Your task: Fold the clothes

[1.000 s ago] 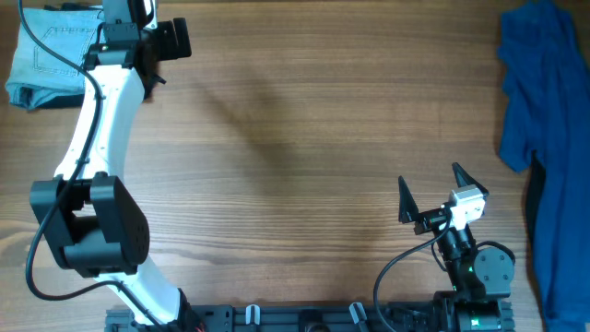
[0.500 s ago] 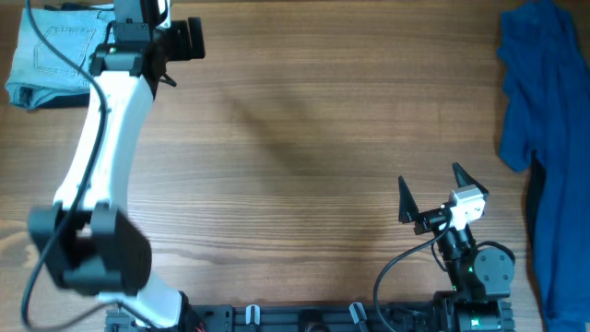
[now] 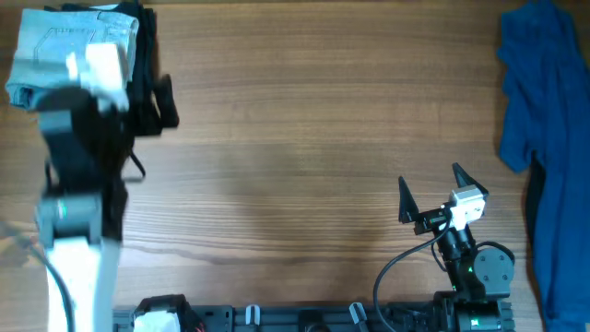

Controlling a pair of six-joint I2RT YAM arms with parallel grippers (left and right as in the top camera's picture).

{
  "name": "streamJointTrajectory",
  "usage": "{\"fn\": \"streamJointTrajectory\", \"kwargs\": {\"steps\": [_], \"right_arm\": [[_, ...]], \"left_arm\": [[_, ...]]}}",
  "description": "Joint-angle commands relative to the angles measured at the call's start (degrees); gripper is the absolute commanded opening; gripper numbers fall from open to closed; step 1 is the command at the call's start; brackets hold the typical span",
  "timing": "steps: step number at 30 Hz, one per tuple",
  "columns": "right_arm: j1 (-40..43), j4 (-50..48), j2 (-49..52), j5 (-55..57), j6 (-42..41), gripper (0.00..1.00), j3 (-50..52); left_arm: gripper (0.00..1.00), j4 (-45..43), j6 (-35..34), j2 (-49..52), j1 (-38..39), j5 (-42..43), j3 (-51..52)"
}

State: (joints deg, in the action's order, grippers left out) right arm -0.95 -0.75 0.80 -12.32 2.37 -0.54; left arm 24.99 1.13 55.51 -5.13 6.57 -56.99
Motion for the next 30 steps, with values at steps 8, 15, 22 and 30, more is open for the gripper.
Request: {"fn": "streamJointTrajectory", "kwargs": {"steps": [8,15,22,30], "right_arm": [[-0.22,-0.24,-0.59,0.7,-0.87,1.0,0.24],[-0.22,-0.24,-0.59,0.7,-0.9,1.0,0.24],[-0.22,-0.24,-0.59,0.7,-0.9,1.0,0.24],[-0.22,-0.24,-0.59,0.7,-0.9,1.0,0.24]], "left_arm": [[1.0,-7.65,-0.61,-42.25,-1.14,7.82,37.97],[1.0,-22.18,-3.13,-49.33,-1.11,8.83,51.49],[1.0,-24.24,-3.1,-53.46,-1.11,6.84,54.88],[1.0,-23.65,-3.1,-55.34,-1.11,6.45,56.26]]}}
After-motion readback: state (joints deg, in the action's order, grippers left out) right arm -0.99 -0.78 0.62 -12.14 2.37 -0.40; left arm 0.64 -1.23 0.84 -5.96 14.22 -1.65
